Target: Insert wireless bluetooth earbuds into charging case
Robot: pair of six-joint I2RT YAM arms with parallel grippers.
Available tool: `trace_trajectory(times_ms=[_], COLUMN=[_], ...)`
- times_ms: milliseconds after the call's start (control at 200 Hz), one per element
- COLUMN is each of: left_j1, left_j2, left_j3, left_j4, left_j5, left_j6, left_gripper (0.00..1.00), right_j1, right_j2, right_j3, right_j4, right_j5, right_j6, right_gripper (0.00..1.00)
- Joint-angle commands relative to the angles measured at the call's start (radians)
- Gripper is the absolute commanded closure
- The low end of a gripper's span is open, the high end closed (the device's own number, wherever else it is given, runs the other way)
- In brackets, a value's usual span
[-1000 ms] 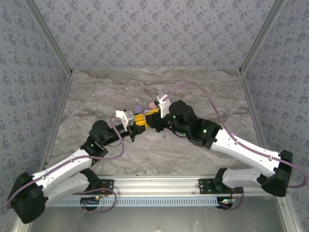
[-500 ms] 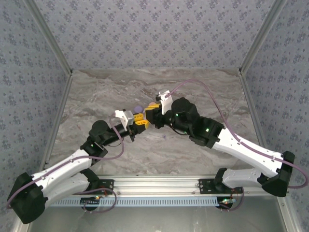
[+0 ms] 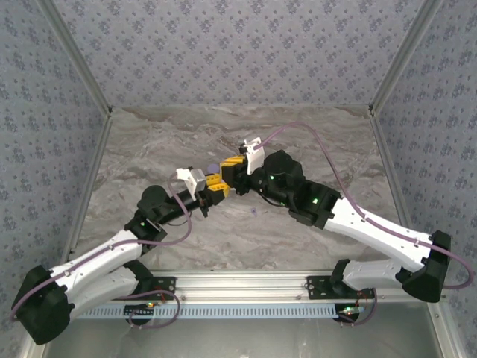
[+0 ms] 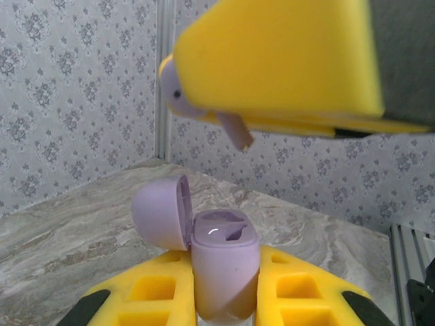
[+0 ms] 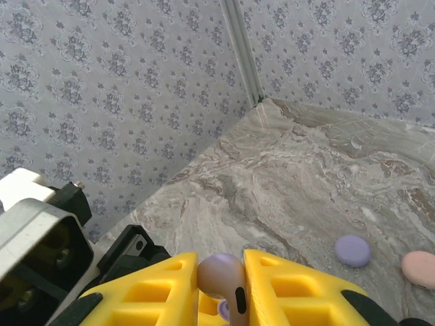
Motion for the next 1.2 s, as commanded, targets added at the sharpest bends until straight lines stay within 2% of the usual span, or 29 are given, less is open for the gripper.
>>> trace_trajectory(times_ms=[0, 1194], left_j1=[-0.005, -0.006], left_j2=[0.005, 0.022], left_j3=[0.044, 0.053], left_j4=[0.06, 0.103], left_j5=[-0.003, -0.063], left_j6=[-0.028, -0.098], left_gripper=[1.0, 1.0], right_j1=[0.006, 0.012], right_j2=[0.007, -0.018], right_j3=[-0.015, -0.092], right_j4=[0.043, 0.067], right_j5=[0.026, 0.02], right_j6=[-0.013, 0.039], right_gripper=[0.75, 0.75])
